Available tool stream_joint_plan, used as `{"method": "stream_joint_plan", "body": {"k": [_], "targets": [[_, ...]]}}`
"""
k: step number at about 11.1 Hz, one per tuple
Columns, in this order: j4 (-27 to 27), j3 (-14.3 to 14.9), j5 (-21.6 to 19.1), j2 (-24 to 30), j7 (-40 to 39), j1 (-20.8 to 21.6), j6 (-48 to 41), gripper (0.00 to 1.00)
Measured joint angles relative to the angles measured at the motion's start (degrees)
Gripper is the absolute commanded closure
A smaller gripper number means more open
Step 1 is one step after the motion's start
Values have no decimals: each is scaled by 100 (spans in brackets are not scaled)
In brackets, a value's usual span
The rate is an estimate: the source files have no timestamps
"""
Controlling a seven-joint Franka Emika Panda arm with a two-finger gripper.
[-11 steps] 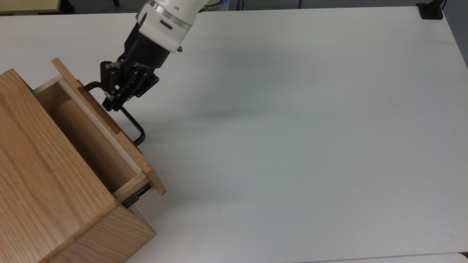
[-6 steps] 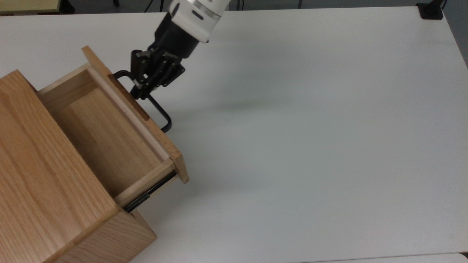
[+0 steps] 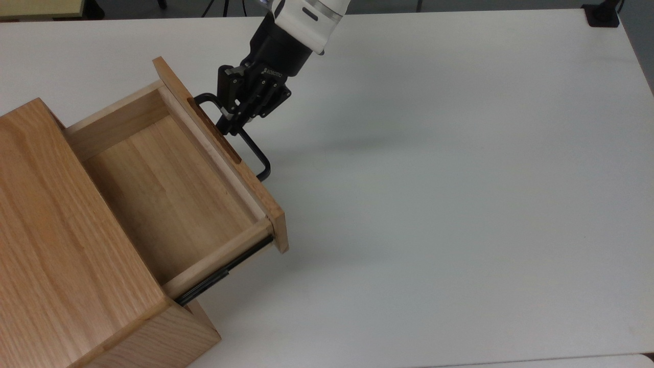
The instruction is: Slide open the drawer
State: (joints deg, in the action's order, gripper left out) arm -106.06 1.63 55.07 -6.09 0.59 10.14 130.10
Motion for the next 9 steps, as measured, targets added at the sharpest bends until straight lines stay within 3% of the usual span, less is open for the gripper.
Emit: {"method": "stream_joint_plan", "body": {"k": [2, 6, 9], "targets": [[18, -26, -199, 6, 104, 109, 0, 25], [244, -29, -1016, 196, 133, 201, -385, 20], [762, -37, -2600, 314, 150, 469, -1379, 19]]}}
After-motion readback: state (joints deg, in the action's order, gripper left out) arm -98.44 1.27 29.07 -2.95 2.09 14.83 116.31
